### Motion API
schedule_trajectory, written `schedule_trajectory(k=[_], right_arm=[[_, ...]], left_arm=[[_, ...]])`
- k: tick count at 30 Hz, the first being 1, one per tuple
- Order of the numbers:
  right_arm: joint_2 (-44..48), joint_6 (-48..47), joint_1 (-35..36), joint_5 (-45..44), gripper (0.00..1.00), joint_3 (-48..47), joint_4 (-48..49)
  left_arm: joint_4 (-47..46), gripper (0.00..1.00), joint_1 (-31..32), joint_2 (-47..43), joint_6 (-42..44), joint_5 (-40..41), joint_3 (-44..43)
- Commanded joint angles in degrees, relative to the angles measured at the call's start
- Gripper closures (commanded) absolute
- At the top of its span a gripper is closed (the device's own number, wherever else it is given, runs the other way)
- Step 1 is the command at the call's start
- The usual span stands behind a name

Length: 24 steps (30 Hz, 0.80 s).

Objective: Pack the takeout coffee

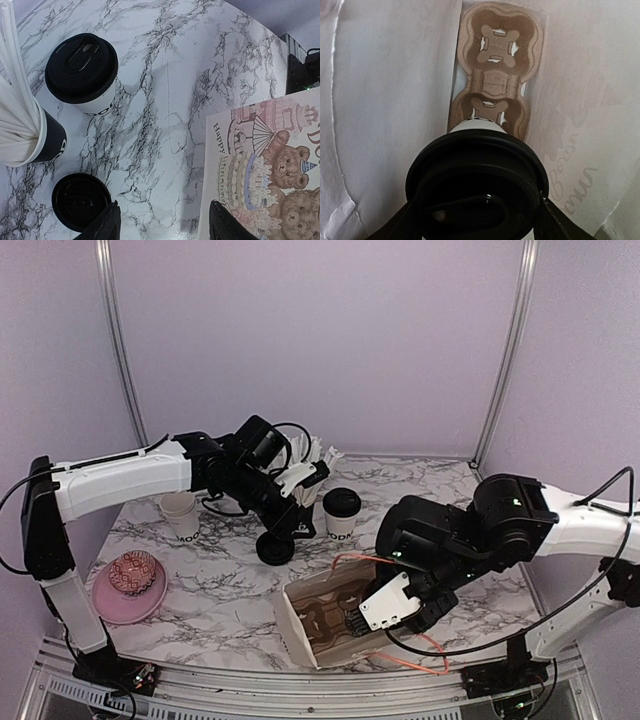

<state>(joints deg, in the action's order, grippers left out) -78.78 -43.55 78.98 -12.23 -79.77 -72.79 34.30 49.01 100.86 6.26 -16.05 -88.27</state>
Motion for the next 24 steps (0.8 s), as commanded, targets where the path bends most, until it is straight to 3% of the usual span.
schedule_trajectory(k=[1, 7, 16, 24], right_arm=[[4.03, -1.41, 2.65, -2.8, 0.63, 1.32, 6.47], [8.89, -3.43, 7.82, -3.13, 0.63, 7.29, 8.28], [10.5, -6.59, 9.7, -3.04, 0.65, 13.11, 11.35], [11.11, -7.67, 9.7, -14.33, 0.67, 16.12, 16.96]], left_arm=[[-2.59, 0.39, -0.04, 0.63, -1.32, -4.12, 0.59], [-3.14, 0.39, 0.38, 0.97, -2.12, -6.2, 0.11], [-4.85, 0.39, 0.94, 3.35, -3.71, -9.34, 1.49], [-5.87, 0.41, 1.85, 6.95, -4.34, -13.0, 2.32]])
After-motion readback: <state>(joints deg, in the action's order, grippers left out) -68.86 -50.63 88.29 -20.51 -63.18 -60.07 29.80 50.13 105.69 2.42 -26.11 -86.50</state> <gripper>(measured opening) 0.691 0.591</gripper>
